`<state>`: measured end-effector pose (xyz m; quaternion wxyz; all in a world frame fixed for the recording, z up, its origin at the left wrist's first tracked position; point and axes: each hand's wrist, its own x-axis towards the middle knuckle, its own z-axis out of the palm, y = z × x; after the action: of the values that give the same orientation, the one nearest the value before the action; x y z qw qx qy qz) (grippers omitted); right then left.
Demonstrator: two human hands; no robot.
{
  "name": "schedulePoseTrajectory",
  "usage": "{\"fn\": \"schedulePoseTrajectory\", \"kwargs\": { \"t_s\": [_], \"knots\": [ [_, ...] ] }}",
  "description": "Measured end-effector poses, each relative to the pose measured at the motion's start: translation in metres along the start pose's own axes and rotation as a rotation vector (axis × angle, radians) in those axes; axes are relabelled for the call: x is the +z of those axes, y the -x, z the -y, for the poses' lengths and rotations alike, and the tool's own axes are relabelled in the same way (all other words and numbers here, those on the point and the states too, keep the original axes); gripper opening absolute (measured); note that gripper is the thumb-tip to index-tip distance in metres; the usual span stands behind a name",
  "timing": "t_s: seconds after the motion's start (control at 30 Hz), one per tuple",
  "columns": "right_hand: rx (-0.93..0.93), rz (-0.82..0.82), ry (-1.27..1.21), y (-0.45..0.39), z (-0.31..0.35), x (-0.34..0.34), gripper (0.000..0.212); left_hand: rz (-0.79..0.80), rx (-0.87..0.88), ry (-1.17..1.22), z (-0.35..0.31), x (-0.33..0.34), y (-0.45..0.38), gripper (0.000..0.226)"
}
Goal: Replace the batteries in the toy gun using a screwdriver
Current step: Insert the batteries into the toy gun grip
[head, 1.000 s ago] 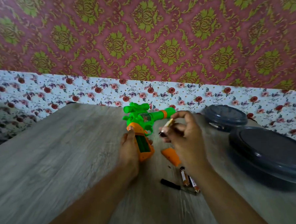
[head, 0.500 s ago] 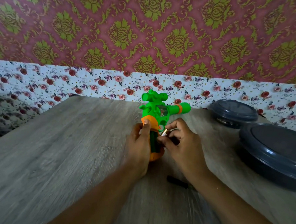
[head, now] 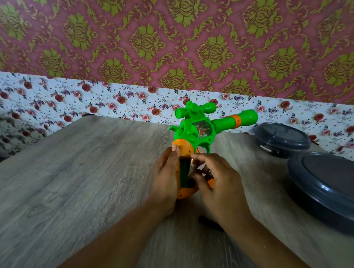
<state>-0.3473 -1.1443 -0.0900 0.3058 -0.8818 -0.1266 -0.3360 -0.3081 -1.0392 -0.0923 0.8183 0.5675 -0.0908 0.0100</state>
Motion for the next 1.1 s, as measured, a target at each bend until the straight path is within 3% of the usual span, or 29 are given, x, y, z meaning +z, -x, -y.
{"fn": "schedulePoseTrajectory", "kwargs": {
  "t_s": [0.27,0.43,0.77,1.1],
  "knots": [
    [0.002,0.003,0.005,0.003,-0.004,-0.005,0.027,-0.013,-0.003,-0.018,0.004,0.0,-0.002,0.028],
    [-0.014,0.028,0.011,0.004,-0.005,-0.003,0.037,0.029,0.006,-0.017,0.007,0.001,-0.002,0.028],
    [0.017,0.107,0.043,0.006,-0.004,0.004,0.042,-0.036,-0.023,-0.073,0.009,0.0,-0.004,0.021],
    [0.0,0.196,0.131,0.005,-0.004,-0.004,0.03,0.023,-0.022,-0.1,0.008,0.003,0.0,0.018]
  ]
}}
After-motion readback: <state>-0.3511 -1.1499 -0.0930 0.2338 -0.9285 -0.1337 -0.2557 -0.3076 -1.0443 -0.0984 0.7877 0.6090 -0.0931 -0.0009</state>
